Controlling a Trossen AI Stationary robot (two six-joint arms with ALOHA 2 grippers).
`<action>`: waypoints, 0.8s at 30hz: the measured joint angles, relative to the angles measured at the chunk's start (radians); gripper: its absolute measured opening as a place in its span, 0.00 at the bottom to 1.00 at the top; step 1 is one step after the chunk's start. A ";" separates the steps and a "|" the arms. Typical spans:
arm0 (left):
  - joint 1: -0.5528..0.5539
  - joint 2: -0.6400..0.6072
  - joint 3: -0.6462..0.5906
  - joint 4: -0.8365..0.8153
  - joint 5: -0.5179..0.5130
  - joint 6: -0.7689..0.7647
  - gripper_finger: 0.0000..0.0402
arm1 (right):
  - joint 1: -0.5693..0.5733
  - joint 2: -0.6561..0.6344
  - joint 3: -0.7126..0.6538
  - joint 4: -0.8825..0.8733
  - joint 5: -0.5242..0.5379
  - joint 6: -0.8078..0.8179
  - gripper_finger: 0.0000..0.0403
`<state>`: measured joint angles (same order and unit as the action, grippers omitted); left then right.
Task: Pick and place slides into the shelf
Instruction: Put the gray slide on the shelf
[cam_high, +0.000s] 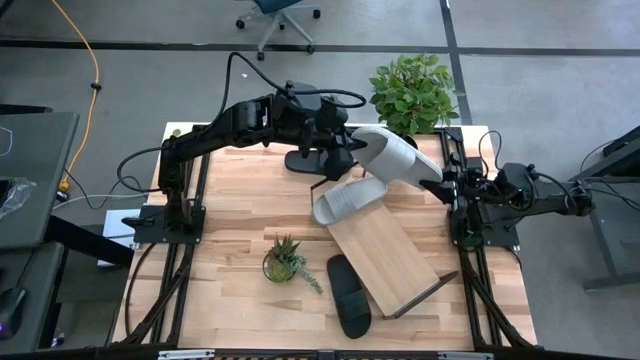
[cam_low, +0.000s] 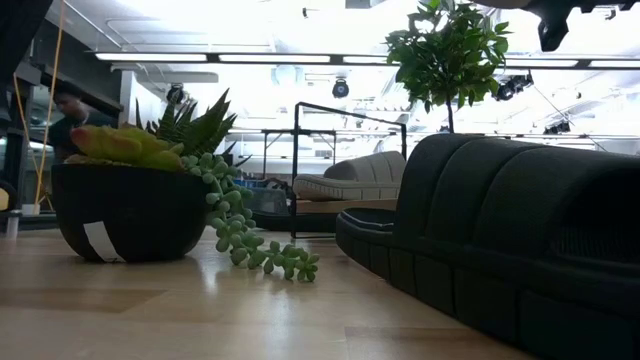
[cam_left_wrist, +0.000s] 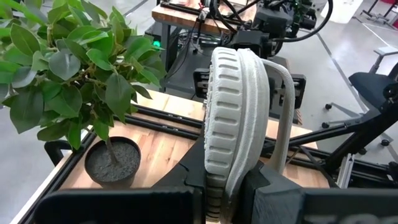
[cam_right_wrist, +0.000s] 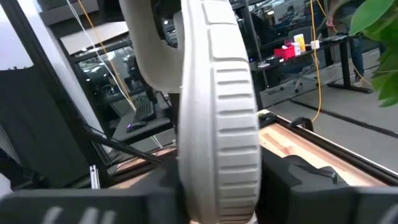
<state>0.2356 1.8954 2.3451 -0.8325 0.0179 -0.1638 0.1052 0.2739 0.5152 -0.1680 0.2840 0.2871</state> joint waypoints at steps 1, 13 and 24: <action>0.000 0.000 0.000 -0.001 0.000 0.000 0.05 | 0.000 0.000 0.000 0.001 0.000 0.000 0.22; 0.000 0.000 0.001 -0.035 -0.003 0.032 0.15 | 0.000 0.000 0.000 0.002 0.012 0.026 0.10; 0.015 -0.001 0.001 -0.078 -0.058 0.040 0.59 | 0.000 -0.036 0.091 -0.154 0.060 0.022 0.09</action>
<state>0.2508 1.8939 2.3459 -0.9110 -0.0401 -0.1235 0.1051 0.2376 0.6065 -0.3216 0.3443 0.3086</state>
